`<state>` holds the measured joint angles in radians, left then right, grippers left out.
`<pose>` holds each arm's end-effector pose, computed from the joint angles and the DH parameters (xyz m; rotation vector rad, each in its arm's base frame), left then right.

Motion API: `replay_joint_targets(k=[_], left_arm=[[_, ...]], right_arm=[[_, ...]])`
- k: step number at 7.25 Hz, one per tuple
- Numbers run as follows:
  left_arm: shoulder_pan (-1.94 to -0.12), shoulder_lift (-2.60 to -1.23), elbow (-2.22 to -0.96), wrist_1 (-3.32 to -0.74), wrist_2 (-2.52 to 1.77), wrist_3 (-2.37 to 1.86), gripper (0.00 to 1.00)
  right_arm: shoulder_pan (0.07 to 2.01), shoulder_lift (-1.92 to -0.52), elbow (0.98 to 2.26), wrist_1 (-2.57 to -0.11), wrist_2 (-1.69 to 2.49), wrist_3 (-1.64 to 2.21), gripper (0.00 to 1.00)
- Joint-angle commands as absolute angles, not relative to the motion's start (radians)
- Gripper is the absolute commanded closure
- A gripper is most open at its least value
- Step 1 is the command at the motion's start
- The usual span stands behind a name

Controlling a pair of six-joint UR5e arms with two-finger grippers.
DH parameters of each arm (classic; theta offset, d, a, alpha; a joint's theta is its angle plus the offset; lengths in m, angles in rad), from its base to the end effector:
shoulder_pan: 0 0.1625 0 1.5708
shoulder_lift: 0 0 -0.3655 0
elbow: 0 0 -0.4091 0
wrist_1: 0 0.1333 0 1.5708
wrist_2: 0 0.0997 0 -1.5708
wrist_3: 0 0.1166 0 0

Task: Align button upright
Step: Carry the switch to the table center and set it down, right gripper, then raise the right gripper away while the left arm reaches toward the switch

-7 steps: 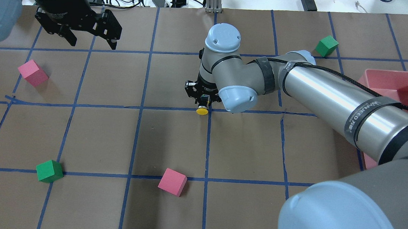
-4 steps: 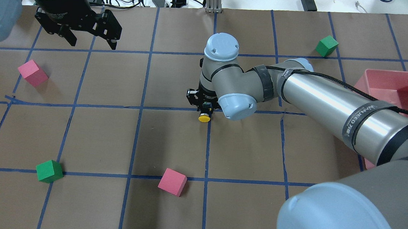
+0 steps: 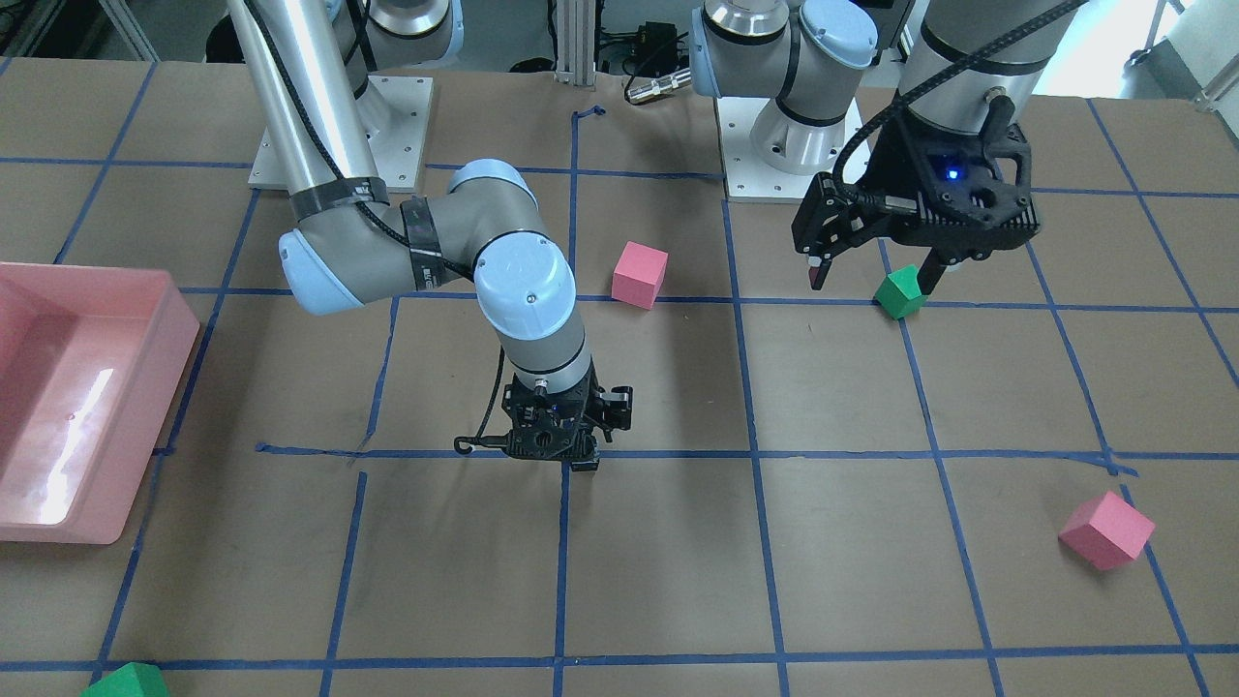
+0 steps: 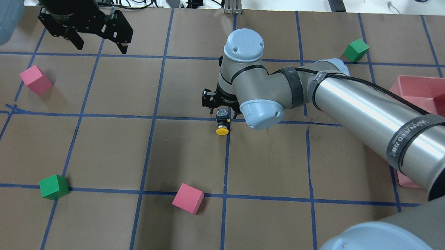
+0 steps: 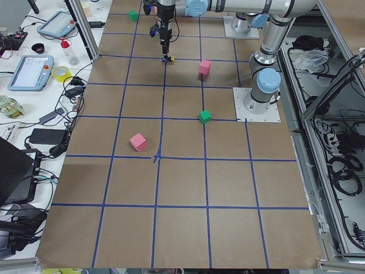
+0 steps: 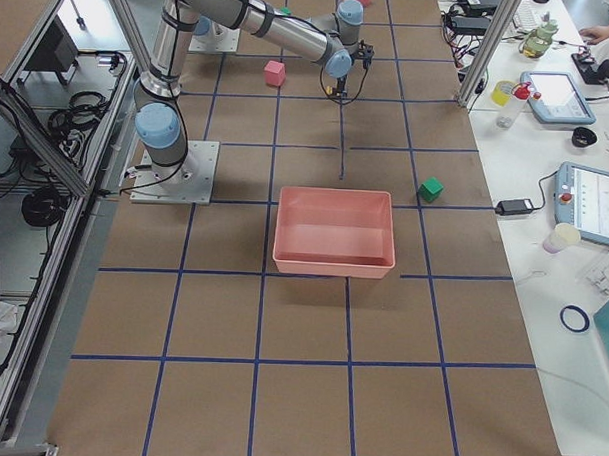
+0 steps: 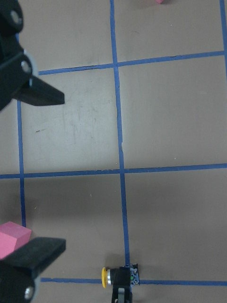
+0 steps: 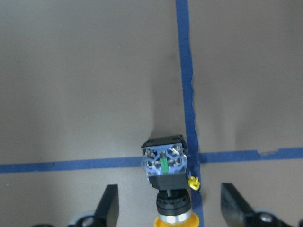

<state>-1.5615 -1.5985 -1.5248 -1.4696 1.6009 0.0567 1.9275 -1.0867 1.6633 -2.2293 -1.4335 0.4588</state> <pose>-0.1248 -0.5332 0.4315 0.0707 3.1014 -0.1839 0.3570 -0.5306 0.1560 0.1438 2.9796 -0.0309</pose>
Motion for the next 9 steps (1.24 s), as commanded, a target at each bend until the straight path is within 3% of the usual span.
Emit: replay_joint_targets(k=[1,3,5,9], left_arm=[[-1.565,-1.594,-1.525,-1.471,1.601,0.055,0.0],[-1.566,-1.563,-1.59,-1.41,1.605,0.052,0.0],[-1.574,-1.502,-1.777,-1.175,1.605,0.041,0.0],[-1.61,-1.456,-2.107,-0.675,1.604,0.034,0.0]], right_arm=[[1.902,-1.213,1.614,-2.038,-1.446,0.351,0.0],[1.719,-1.317,1.542,-1.738,-1.477,0.178,0.0],[1.561,-1.429,1.522,-1.553,-1.497,-0.109,0.0],[1.555,-1.578,1.505,-1.511,-1.574,-0.152,0.0]])
